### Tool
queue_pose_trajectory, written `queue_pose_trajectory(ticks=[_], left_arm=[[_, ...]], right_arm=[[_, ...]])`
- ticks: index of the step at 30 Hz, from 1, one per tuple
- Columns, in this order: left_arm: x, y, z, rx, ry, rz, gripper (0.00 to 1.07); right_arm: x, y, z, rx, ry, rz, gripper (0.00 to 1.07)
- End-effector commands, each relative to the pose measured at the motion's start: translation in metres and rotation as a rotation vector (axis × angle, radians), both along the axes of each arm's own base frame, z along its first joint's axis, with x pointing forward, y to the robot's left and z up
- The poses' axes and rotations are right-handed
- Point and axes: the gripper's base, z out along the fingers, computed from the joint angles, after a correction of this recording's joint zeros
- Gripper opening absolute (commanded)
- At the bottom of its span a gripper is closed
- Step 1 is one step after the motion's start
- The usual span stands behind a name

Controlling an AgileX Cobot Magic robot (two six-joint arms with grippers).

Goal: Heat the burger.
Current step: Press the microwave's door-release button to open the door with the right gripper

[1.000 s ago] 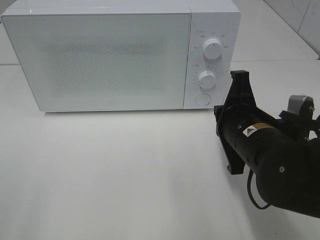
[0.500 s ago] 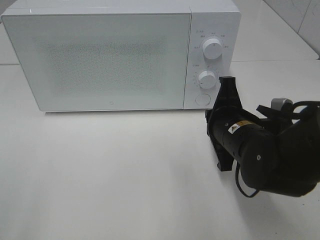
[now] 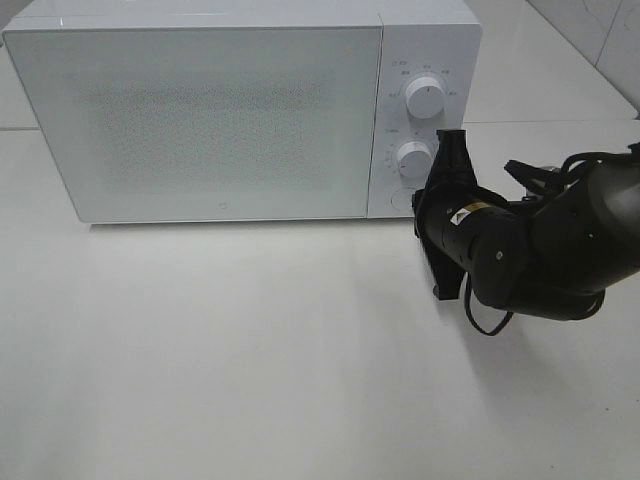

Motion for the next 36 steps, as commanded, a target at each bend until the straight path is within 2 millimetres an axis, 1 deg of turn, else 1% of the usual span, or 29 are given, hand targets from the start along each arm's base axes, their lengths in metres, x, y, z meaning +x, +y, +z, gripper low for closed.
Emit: queue_pose_trajectory(ticks=[1,3,6,8,13,23,26,28,32,33,36], left_arm=[[-0.002,0.000,0.000,-0.003,-0.026,0.004,0.98],[-0.002,0.000,0.000,-0.003,-0.026,0.004,0.98],[-0.002,0.000,0.000,-0.003,-0.026,0.004,0.98],[-0.002,0.000,0.000,-0.003,-0.026,0.004,0.98],[-0.002,0.000,0.000,-0.003,-0.026,0.004,0.98],[-0.002,0.000,0.000,-0.003,-0.026,0.004,0.98],[-0.002,0.000,0.000,-0.003,-0.026,0.004,0.98],[-0.002,0.000,0.000,-0.003,-0.026,0.004,0.98],[-0.002,0.000,0.000,-0.003,-0.026,0.004,0.98],[-0.002,0.000,0.000,-0.003,-0.026,0.004,0.98],[-0.002,0.000,0.000,-0.003,-0.026,0.004,0.98]], right_arm=[[0.008,0.003,-0.001,0.002,0.000,0.029,0.00],[0.016,0.003,-0.005,0.011,0.011,0.025,0.00],[0.017,0.003,-0.006,0.010,0.013,0.023,0.00],[0.025,-0.002,-0.013,0.005,0.029,0.004,0.00],[0.030,-0.002,-0.019,0.001,0.044,0.003,0.00],[0.045,0.002,-0.024,0.029,0.023,-0.012,0.00],[0.047,0.003,-0.022,0.035,0.007,-0.016,0.00],[0.049,0.003,-0.016,0.045,-0.033,-0.024,0.00],[0.050,0.003,-0.009,0.050,-0.052,-0.026,0.00],[0.050,0.003,-0.003,0.050,-0.068,-0.023,0.00],[0.051,0.003,0.001,0.052,-0.083,-0.026,0.00]])
